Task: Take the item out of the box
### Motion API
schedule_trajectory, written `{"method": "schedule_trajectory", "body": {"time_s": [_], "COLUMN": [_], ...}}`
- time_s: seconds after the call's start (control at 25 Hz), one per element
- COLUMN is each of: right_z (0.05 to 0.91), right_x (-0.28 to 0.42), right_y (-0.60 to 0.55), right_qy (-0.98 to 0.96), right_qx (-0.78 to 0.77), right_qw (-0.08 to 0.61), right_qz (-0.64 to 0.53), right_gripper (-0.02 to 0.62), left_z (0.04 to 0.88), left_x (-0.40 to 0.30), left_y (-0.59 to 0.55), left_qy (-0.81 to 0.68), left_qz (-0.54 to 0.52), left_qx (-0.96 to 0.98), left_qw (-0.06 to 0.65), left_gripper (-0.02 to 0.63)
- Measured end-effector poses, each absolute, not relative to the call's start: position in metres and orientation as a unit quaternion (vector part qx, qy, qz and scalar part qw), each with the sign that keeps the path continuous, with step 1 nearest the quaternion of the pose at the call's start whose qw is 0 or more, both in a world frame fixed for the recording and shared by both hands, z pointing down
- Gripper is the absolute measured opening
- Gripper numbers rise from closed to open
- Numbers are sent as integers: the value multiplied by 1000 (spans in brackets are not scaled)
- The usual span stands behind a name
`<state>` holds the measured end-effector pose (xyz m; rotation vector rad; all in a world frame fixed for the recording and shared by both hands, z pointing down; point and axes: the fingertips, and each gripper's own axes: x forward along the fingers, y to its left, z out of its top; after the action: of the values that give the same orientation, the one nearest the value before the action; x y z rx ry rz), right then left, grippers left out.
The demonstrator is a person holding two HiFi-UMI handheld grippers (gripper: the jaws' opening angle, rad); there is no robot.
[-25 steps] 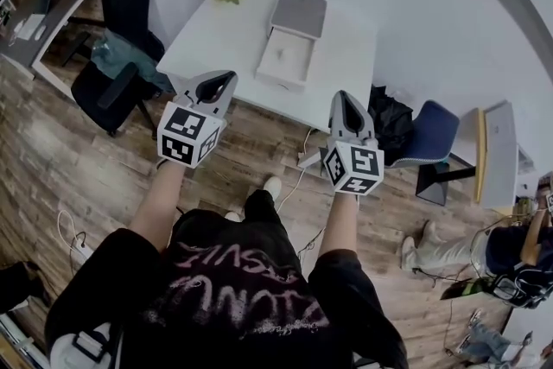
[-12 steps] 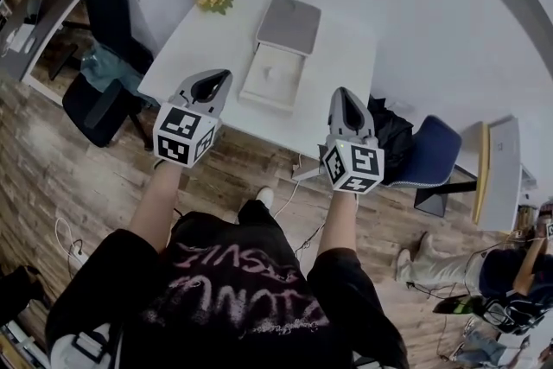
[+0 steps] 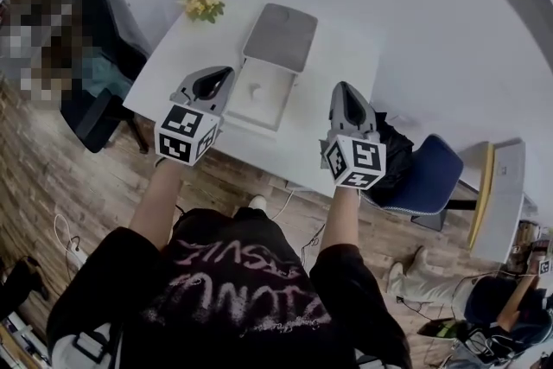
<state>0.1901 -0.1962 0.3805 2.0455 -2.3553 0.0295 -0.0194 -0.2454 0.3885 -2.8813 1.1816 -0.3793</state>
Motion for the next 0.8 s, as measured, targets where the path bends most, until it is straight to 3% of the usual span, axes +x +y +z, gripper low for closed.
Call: {"method": "schedule_trajectory", "body": {"time_s": [0.8], "right_z": [376], "right_x": [217], "right_y": [-238], "right_qy": [-765], "right_qx": [644], "right_qw": [5], "right_qz": [22], "right_gripper": [8], "left_z": [379], "left_x": [12], "left_y": [-273], "left_qy": [392], "left_qz": [-123], "left_qx": [-912], "left_qw": [8], "left_gripper": [3]}}
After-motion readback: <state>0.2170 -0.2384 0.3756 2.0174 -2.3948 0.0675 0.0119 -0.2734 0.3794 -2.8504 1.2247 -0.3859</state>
